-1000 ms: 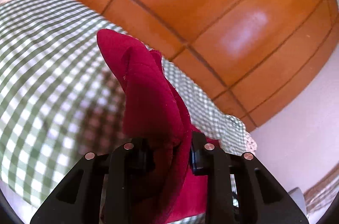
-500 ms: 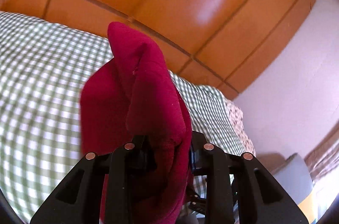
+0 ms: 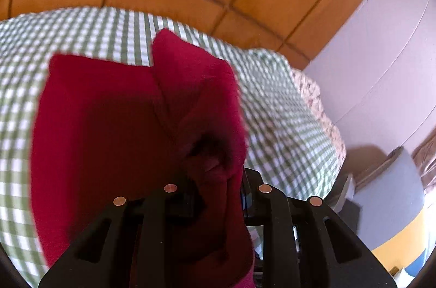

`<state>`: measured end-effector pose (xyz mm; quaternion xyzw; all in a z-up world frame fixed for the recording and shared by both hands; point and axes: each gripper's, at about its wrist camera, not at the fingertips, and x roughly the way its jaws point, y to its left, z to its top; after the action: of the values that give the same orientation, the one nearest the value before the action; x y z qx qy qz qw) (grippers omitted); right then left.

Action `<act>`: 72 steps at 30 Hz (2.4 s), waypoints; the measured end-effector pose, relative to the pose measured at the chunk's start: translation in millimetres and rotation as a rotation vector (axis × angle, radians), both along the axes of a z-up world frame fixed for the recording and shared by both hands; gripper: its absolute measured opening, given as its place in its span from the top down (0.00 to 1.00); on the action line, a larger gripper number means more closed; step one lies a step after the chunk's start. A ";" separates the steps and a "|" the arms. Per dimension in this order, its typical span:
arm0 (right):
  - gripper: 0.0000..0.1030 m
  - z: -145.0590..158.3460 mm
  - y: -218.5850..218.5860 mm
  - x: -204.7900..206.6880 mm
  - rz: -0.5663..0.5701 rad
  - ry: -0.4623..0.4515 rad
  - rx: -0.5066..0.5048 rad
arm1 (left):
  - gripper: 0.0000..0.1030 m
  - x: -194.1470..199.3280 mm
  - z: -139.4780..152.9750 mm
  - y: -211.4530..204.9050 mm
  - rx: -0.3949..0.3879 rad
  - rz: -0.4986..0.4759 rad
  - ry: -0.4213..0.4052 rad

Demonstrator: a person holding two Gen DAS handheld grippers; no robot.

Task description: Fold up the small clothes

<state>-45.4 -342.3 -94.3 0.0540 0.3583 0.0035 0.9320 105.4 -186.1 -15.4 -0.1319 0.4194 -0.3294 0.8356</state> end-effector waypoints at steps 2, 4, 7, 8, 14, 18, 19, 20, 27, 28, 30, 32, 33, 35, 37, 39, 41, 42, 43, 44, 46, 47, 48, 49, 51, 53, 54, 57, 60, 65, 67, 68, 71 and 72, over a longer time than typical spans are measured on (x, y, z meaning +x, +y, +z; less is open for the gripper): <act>0.02 -0.1 -1.1 -0.6 0.001 -0.004 0.002 | 0.76 -4.6 -10.1 -14.5 0.066 -0.032 -0.014; 0.02 -0.3 -1.5 -1.8 -0.001 -0.012 0.002 | 0.62 -12.5 -9.2 -19.7 0.073 -0.063 -0.034; 0.02 -0.7 -1.2 -3.3 -0.008 -0.020 0.002 | 0.31 -21.9 3.5 -14.8 -0.034 -0.126 -0.044; 0.02 -1.0 -1.4 -3.3 -0.008 -0.021 0.002 | 0.30 -25.2 8.9 -9.9 -0.074 -0.137 -0.051; 0.02 -1.9 0.3 -5.2 -0.015 -0.038 -0.007 | 0.22 -33.6 31.7 41.7 -0.152 -0.018 -0.158; 0.02 1.1 -1.0 -3.9 0.001 -0.015 0.000 | 0.22 -25.4 26.8 81.7 -0.105 0.163 -0.169; 0.02 3.7 -3.5 -2.5 0.010 0.000 0.007 | 0.22 -22.3 22.1 92.2 -0.077 0.206 -0.163; 0.02 6.4 -6.1 -1.5 0.012 0.016 0.015 | 0.22 -20.5 16.4 102.4 -0.049 0.242 -0.152; 0.02 56.5 -34.1 -24.3 -0.104 -0.093 0.169 | 0.22 -35.1 -27.8 138.0 0.048 0.285 -0.097; 0.02 65.6 -31.4 -27.7 -0.093 -0.124 0.186 | 0.22 -37.0 -32.8 136.3 0.043 0.272 -0.093; 0.02 83.5 -18.1 -31.3 -0.043 -0.177 0.200 | 0.22 -38.8 -39.5 129.8 0.042 0.231 -0.083; 0.02 94.9 1.4 -29.3 0.017 -0.203 0.174 | 0.22 -37.9 -45.3 119.9 0.067 0.182 -0.061; 0.02 96.8 11.2 -25.2 0.041 -0.198 0.153 | 0.22 -39.7 -48.5 116.6 0.076 0.164 -0.053; 0.02 92.8 33.5 -9.9 0.080 -0.154 0.090 | 0.21 -42.8 -50.7 112.6 0.080 0.148 -0.057; 0.02 78.1 50.7 8.4 0.070 -0.070 -0.017 | 0.21 -44.2 -50.3 111.7 0.077 0.144 -0.059; 0.02 59.1 58.1 19.3 0.042 0.014 -0.133 | 0.21 -43.4 -49.9 111.4 0.077 0.138 -0.058; 0.02 44.4 50.0 14.0 0.019 0.041 -0.200 | 0.21 -45.9 -49.1 110.8 0.082 0.125 -0.063; 0.02 40.9 40.1 8.2 0.003 0.042 -0.195 | 0.21 -50.4 -48.4 110.7 0.085 0.118 -0.068; 0.02 38.8 30.6 3.3 -0.025 0.048 -0.188 | 0.21 -54.9 -45.3 110.6 0.084 0.112 -0.089; 0.02 35.9 20.6 0.3 -0.049 0.064 -0.175 | 0.21 -61.5 -44.3 112.4 0.079 0.113 -0.107; 0.02 20.9 1.8 -3.0 -0.069 0.119 -0.107 | 0.21 -70.6 -38.1 110.6 0.071 0.115 -0.155; 0.02 17.6 0.6 -3.8 -0.071 0.127 -0.074 | 0.21 -70.4 -36.9 108.7 0.075 0.117 -0.165; 0.02 12.7 -1.4 -2.7 -0.075 0.119 -0.037 | 0.20 -68.6 -37.6 106.1 0.084 0.117 -0.166; 0.02 9.0 -0.1 -2.1 -0.070 0.094 -0.035 | 0.16 -64.0 -42.6 100.9 0.116 0.118 -0.147; 0.02 6.6 2.2 -1.8 -0.049 0.054 -0.056 | 0.13 -56.3 -56.6 92.5 0.178 0.115 -0.097; 0.02 10.1 -2.6 -1.3 -0.046 0.063 -0.024 | 0.13 -61.9 -59.8 90.2 0.200 0.116 -0.121; 0.02 13.8 -5.2 -2.2 -0.049 0.071 -0.001 | 0.13 -65.3 -57.9 88.3 0.219 0.110 -0.133; 0.02 36.7 -5.0 -2.6 -0.057 0.026 0.057 | 0.13 -76.2 -44.3 91.9 0.222 0.103 -0.183; 0.02 66.1 -1.4 -3.2 -0.052 -0.078 0.056 | 0.13 -74.5 -24.9 97.4 0.210 0.136 -0.218; 0.02 80.0 8.7 30.6 -0.033 -0.089 -0.045 | 0.13 -42.1 2.8 92.9 0.212 0.186 -0.229; 0.02 76.5 15.2 49.7 -0.023 -0.042 -0.069 | 0.13 -20.7 7.2 83.1 0.256 0.207 -0.219; 0.02 73.1 18.0 58.3 -0.025 -0.012 -0.091 | 0.13 -11.8 8.0 79.9 0.271 0.212 -0.218; 0.02 55.2 14.9 76.5 -0.039 0.041 -0.140 | 0.13 14.8 -3.8 59.2 0.419 0.236 -0.197; 0.02 44.9 11.4 85.6 -0.048 0.069 -0.139 | 0.12 19.7 -10.1 57.5 0.449 0.242 -0.187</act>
<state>40.2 -330.9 -49.4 -0.0024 0.3882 -0.0456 0.9205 125.1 -128.6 -25.5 0.0387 0.3842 -0.1366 0.9123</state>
